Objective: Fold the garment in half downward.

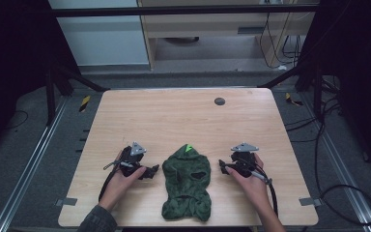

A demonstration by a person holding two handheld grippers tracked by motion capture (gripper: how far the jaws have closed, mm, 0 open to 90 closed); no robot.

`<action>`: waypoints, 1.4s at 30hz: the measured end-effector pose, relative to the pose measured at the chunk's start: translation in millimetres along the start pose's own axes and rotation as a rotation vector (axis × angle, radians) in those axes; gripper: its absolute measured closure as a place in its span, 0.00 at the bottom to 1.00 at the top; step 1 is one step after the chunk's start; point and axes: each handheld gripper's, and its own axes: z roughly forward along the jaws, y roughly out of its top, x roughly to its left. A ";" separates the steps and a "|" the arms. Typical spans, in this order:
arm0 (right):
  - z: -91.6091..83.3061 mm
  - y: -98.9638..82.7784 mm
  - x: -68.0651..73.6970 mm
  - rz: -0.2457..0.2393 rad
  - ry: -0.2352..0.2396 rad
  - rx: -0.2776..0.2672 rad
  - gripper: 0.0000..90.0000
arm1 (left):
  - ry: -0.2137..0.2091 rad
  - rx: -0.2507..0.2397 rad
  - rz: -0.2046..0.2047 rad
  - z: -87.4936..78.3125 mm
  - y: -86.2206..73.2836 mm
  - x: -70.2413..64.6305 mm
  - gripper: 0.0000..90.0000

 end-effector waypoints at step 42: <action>13.9 86.0 44.2 -0.197 0.294 0.247 0.65 | -0.134 0.170 0.102 6.7 87.0 -4.8 0.28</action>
